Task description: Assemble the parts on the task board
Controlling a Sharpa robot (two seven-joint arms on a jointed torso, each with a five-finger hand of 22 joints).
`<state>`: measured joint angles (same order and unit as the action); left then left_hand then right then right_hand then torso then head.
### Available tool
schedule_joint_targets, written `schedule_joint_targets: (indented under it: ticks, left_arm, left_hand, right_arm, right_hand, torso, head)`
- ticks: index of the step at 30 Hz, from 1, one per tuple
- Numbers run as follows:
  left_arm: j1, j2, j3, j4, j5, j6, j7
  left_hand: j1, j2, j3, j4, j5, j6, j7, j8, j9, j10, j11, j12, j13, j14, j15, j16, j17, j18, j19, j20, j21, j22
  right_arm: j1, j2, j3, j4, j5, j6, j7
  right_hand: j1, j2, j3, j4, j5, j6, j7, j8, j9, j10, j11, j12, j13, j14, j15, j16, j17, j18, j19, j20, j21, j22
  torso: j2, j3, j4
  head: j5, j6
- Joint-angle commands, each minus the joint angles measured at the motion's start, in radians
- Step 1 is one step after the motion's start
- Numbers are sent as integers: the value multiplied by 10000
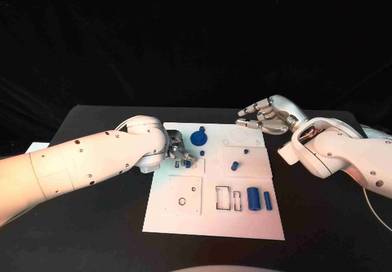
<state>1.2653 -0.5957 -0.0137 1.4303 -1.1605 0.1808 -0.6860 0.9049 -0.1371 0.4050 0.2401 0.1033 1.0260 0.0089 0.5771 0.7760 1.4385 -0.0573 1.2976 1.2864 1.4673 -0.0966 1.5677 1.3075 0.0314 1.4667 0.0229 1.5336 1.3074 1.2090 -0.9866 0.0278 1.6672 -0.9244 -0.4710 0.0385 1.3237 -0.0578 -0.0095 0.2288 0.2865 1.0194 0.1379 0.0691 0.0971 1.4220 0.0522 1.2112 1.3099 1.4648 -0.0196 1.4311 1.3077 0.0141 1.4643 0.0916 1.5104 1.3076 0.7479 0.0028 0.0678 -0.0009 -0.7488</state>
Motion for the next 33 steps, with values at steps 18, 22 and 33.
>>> schedule_joint_targets:
  ticks: [18,22,33]
  left_arm:
    - [-44,-549,313,577,190,-348,-444]
    - [270,-746,431,770,331,-533,-474]
    - [762,-825,570,-132,762,708,-668]
  left_hand:
    - [-91,127,-1183,409,-64,-61,26,-9,-28,-73,44,-212,-213,1035,-59,30,2633,-126,618,-124,-115,1957]
    - [-72,177,-1491,472,-65,-115,43,-18,-36,-117,61,-262,-252,1035,-49,30,2633,-112,587,-117,-157,1909]
    - [555,530,-2596,459,17,-452,194,-260,-216,-413,202,-630,-576,1035,46,30,2633,0,326,-26,-506,1506]
  right_arm:
    - [-9,66,-2,-148,-63,156,82]
    - [-27,120,-10,-247,-11,173,86]
    - [-55,138,-21,-264,-7,202,71]
  right_hand:
    - [76,54,-54,-4,-31,49,-12,9,17,-70,-10,-57,531,629,-2,-67,878,156,181,8,-39,1555]
    - [74,56,-57,-2,-33,49,-12,9,18,-68,-10,-52,533,629,-2,-69,877,156,182,8,-38,1557]
    - [74,56,-57,-2,-33,49,-12,9,18,-68,-10,-52,533,629,-2,-69,877,156,182,8,-38,1557]
  torso:
    - [-10,1,13]
    - [-10,3,14]
    - [-7,14,10]
  head:
    - [9,77]
    - [39,102]
    - [46,177]
